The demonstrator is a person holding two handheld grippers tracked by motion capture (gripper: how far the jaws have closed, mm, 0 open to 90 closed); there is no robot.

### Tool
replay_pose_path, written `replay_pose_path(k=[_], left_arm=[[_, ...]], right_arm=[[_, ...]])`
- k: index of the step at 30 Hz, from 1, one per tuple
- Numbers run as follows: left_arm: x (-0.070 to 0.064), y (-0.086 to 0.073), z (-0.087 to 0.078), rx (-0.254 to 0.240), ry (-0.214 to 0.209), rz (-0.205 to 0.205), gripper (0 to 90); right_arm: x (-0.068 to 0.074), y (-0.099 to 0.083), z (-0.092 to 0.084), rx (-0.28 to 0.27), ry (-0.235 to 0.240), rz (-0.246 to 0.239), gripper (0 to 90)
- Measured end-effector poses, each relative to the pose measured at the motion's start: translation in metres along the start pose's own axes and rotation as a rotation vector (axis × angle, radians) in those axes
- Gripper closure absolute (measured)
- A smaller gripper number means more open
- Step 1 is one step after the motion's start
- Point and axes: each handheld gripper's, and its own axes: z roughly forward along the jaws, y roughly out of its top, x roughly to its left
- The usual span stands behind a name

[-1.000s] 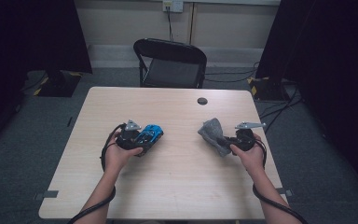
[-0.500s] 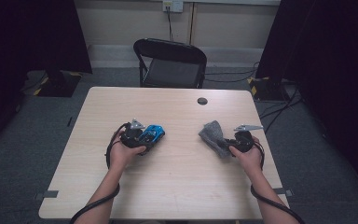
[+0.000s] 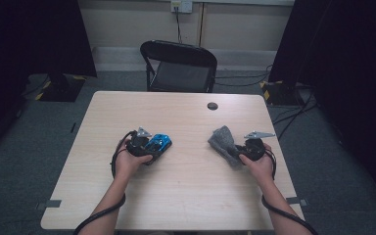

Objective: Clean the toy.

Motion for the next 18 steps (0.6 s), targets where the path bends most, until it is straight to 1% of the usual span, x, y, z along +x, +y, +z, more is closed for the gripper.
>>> replay_pose_path(k=[1, 3, 5, 8, 10, 12, 14, 15, 18], left_arm=[[-0.0008, -0.0002, 0.0008, -0.001, -0.001, -0.005, 27.9], [-0.0010, 0.0007, 0.0010, 0.012, 0.003, 0.008, 27.8], [-0.0017, 0.0010, 0.0009, 0.019, 0.007, 0.013, 27.8], [-0.0014, 0.0008, 0.0008, 0.022, 0.004, 0.023, 27.7], [-0.0013, 0.0001, 0.0008, 0.016, 0.000, 0.013, 27.6], [-0.0014, -0.0003, 0.0010, 0.015, 0.000, 0.015, 27.4], [-0.0018, -0.0001, 0.0010, 0.019, 0.001, 0.019, 27.3], [-0.0019, 0.0001, 0.0007, 0.021, 0.005, 0.027, 27.2], [-0.0019, 0.0008, -0.0003, 0.023, 0.006, 0.021, 25.6]], right_arm=[[0.0002, -0.0001, 0.0000, 0.000, -0.003, -0.003, 64.5], [0.0008, -0.0001, 0.0000, -0.001, -0.009, -0.007, 62.2], [0.0010, 0.0001, 0.0001, -0.001, -0.013, -0.006, 60.4], [0.0012, 0.0008, -0.0007, -0.003, -0.021, -0.005, 56.8], [0.0009, 0.0007, -0.0009, -0.007, -0.023, -0.003, 55.0], [0.0012, 0.0003, -0.0012, -0.011, -0.026, -0.007, 51.6], [0.0017, 0.0003, -0.0013, -0.017, -0.029, -0.001, 47.1], [0.0019, 0.0005, -0.0014, -0.020, -0.030, 0.003, 45.6], [0.0023, 0.0010, -0.0015, -0.024, -0.028, 0.002, 42.6]])
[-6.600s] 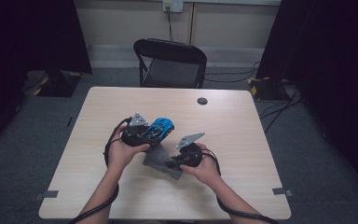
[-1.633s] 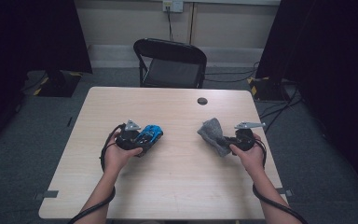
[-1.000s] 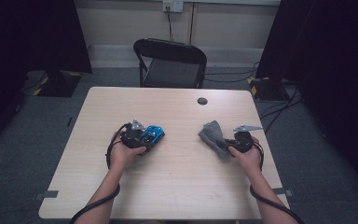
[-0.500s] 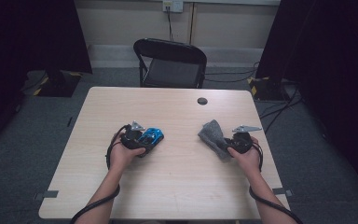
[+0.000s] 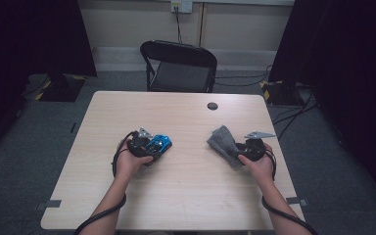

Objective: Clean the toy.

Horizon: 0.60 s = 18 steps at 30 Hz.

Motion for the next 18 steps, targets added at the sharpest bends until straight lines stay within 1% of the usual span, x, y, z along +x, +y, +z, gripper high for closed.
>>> replay_pose_path(k=[1, 4, 6, 8, 10, 13, 14, 16, 18], left_arm=[[-0.001, 0.000, 0.000, -0.007, -0.004, -0.008, 25.3], [-0.002, 0.001, 0.000, -0.001, -0.006, -0.011, 22.6], [-0.002, 0.001, -0.001, 0.004, -0.003, -0.006, 22.3], [-0.002, 0.001, -0.002, 0.003, -0.001, -0.017, 22.3], [-0.003, 0.002, -0.004, 0.002, 0.000, -0.010, 22.7], [-0.004, 0.005, -0.007, -0.017, -0.002, -0.020, 22.1], [-0.003, 0.006, -0.009, -0.017, 0.004, -0.014, 22.1], [-0.004, 0.006, -0.010, -0.021, -0.002, -0.021, 21.7], [-0.004, 0.007, -0.012, -0.030, 0.000, -0.018, 21.3]], right_arm=[[0.000, 0.000, 0.000, 0.001, -0.003, 0.001, 41.4], [0.001, 0.002, -0.001, -0.001, -0.006, 0.000, 38.8], [0.002, 0.003, -0.001, -0.002, -0.010, -0.004, 35.9], [0.003, 0.004, -0.002, -0.005, -0.009, -0.007, 34.5], [0.004, 0.005, -0.002, -0.003, -0.009, -0.010, 33.1], [0.006, 0.006, -0.003, -0.006, -0.007, -0.014, 31.0], [0.006, 0.006, -0.003, -0.003, -0.008, -0.016, 30.3], [0.007, 0.007, -0.004, 0.000, -0.011, -0.024, 29.4], [0.008, 0.008, -0.004, -0.004, -0.008, -0.022, 28.6]])
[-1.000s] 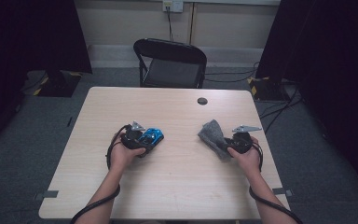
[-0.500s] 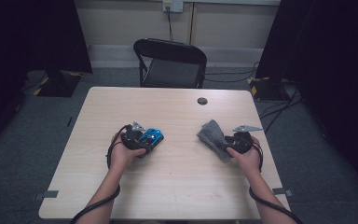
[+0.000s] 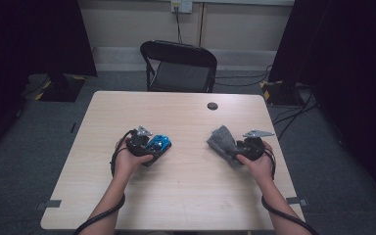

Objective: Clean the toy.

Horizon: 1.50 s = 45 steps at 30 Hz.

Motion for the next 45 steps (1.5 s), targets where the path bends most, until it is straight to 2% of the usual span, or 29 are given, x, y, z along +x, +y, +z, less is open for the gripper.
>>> replay_pose_path(k=[5, 10, 12, 15, 18, 19, 24, 30, 32, 35, 37, 45], left_arm=[[-0.005, 0.006, -0.008, -0.030, -0.033, 0.012, 19.8], [-0.011, 0.010, -0.013, -0.057, -0.091, 0.005, 18.6], [-0.013, 0.010, -0.014, -0.051, -0.092, 0.008, 17.0], [-0.016, 0.009, -0.015, -0.054, -0.111, -0.012, 16.3], [-0.018, 0.009, -0.018, -0.056, -0.129, -0.004, 15.9], [-0.018, 0.009, -0.019, -0.052, -0.123, 0.013, 16.0], [-0.023, 0.009, -0.022, -0.055, -0.142, 0.009, 16.0], [-0.026, 0.005, -0.018, -0.025, -0.161, 0.001, 16.2], [-0.027, 0.003, -0.017, -0.015, -0.167, 0.010, 16.2], [-0.031, 0.002, -0.016, -0.022, -0.198, -0.005, 16.1], [-0.033, 0.003, -0.016, -0.022, -0.204, -0.016, 15.9], [-0.040, 0.001, -0.017, -0.007, -0.225, 0.022, 15.9]], right_arm=[[0.004, 0.003, -0.002, -0.005, 0.003, -0.007, 26.8], [0.008, 0.008, -0.003, 0.001, 0.012, -0.032, 24.9], [0.011, 0.010, -0.004, 0.013, 0.016, -0.041, 23.5], [0.013, 0.012, -0.005, 0.010, 0.028, -0.046, 22.1], [0.016, 0.014, -0.005, 0.011, 0.036, -0.052, 21.3], [0.016, 0.015, -0.006, 0.011, 0.040, -0.050, 20.9], [0.021, 0.017, -0.006, 0.007, 0.052, -0.063, 19.3], [0.025, 0.021, -0.008, -0.002, 0.073, -0.070, 15.8], [0.026, 0.021, -0.008, -0.003, 0.083, -0.077, 15.2], [0.030, 0.021, -0.008, 0.009, 0.087, -0.095, 14.9], [0.032, 0.021, -0.008, 0.020, 0.086, -0.106, 15.0], [0.042, 0.024, -0.007, 0.025, 0.115, -0.143, 14.9]])
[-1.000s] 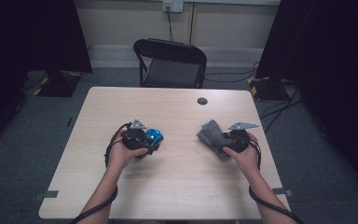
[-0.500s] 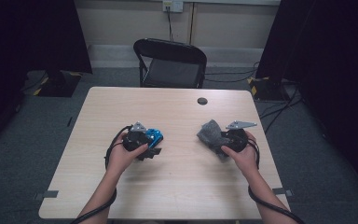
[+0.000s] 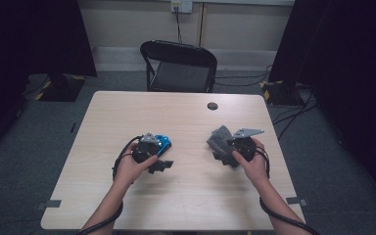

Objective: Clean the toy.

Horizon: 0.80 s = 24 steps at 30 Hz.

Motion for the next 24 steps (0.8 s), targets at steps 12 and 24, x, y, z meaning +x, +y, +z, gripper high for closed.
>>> replay_pose_path(k=[12, 24], left_arm=[[-0.013, -0.005, 0.001, 0.016, -0.029, 0.052, 16.0], [-0.024, -0.010, 0.005, 0.009, -0.065, 0.073, 16.1]], right_arm=[[0.019, 0.001, 0.006, 0.011, 0.053, -0.047, 15.2], [0.030, -0.007, 0.007, 0.015, 0.098, -0.065, 16.4]])
